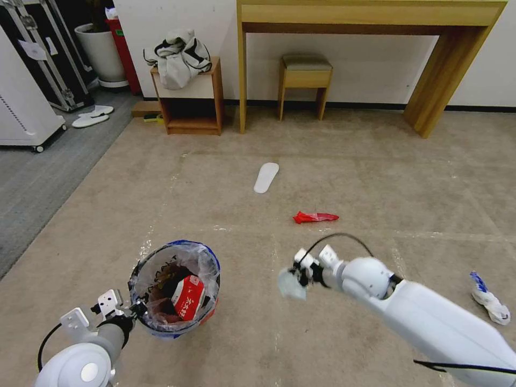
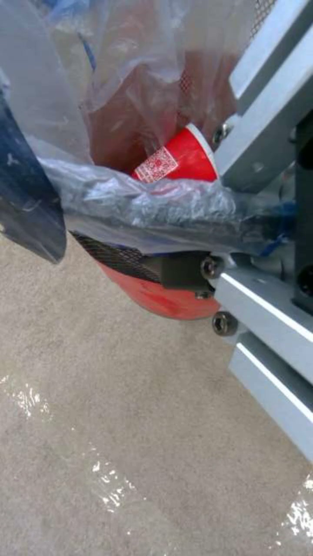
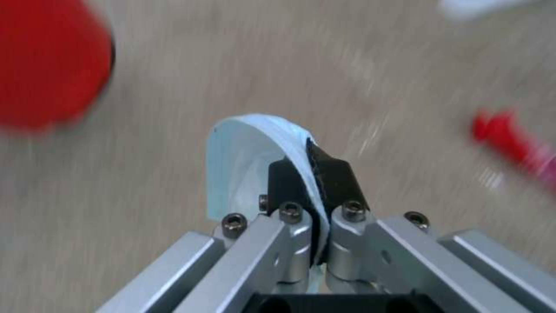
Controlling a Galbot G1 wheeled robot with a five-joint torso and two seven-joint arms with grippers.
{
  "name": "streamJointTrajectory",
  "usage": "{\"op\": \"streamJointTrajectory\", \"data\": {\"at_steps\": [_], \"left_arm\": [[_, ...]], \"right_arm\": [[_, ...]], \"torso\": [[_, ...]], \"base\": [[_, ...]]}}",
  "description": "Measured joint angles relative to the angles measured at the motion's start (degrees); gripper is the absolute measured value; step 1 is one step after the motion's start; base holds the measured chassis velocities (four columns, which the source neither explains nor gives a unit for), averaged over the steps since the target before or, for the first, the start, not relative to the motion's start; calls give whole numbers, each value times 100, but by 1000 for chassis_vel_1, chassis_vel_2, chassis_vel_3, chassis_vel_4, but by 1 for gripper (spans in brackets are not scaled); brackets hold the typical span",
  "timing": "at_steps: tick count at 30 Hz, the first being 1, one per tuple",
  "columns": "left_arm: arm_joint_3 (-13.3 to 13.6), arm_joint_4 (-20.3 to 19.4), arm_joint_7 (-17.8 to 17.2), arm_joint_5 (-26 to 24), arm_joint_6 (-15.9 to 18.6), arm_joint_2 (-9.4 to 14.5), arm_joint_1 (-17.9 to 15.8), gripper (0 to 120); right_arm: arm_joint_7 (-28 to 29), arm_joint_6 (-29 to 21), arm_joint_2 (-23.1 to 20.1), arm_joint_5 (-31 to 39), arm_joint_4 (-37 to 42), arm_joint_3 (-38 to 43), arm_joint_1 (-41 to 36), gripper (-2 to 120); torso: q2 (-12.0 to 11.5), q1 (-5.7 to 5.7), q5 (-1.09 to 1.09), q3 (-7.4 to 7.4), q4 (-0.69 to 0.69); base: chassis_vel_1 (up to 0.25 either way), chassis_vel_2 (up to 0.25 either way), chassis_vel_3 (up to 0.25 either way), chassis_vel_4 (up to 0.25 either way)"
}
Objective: Pick up the trash bin and place the garbage on the floor into it.
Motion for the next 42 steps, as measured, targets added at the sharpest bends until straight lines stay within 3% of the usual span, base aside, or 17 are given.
{"op": "streamJointTrajectory", "data": {"at_steps": [1, 3, 6, 8, 9, 11, 17, 19, 35, 37, 42], "left_arm": [[0, 0, 0, 0, 0, 0, 0, 0], [14, 0, -2, -7, 4, 1, -9, 0], [22, 0, -2, -8, 7, 1, -10, 0], [46, 0, -6, -12, 19, 1, -22, 0], [46, 0, -6, -12, 19, 1, -22, 0], [56, 0, -16, -35, 30, 6, -34, 0], [63, -16, -48, -97, 53, 12, -49, 0], [73, -56, -70, -133, 57, 9, -66, 0], [81, -72, -86, -162, 60, 1, -110, 0], [75, -74, -86, -169, 60, -5, -115, 0], [62, -110, -87, -183, 60, -1, -107, 0]], "right_arm": [[0, 0, 0, 0, 0, 0, 0, 0], [152, 523, 52, 432, 196, 255, 17, 0], [206, 681, 71, 588, 272, 317, 26, 0], [303, 1192, 143, 1256, 627, 454, 117, 0], [303, 1192, 143, 1256, 627, 454, 117, 0], [352, 1460, 227, 1691, 890, 366, 319, 0], [402, 1648, 432, 2234, 1137, 30, 697, 0], [423, 1826, 671, 2666, 1171, -469, 1089, 0], [432, 2120, 1614, 2989, 605, -1978, 2046, 0], [548, 2005, 1973, 2865, 386, -2351, 2254, 0], [677, 1734, 2086, 2657, 173, -2775, 2380, 0]], "torso": [[0, 0, 0, 0, 0], [0, 0, 1, 0, 0], [0, 0, 1, 0, 0], [0, 0, 0, 0, -1], [0, 0, 0, 0, -1], [0, 0, -1, 0, 0], [0, 0, -1, 0, 1], [0, 0, 0, 0, 0], [0, 0, -1, 0, 0], [0, 0, -2, 0, 2], [0, 0, 0, 0, -1]], "base": [[0, 0, 0, 0], [0, 0, 0, 0], [0, 0, 0, 0], [0, 0, 0, 0], [0, 0, 0, 0], [0, 0, 0, 0], [0, 0, 0, 0], [0, 0, 0, 0], [0, 0, 0, 0], [0, 0, 0, 0], [0, 0, 0, 0]]}}
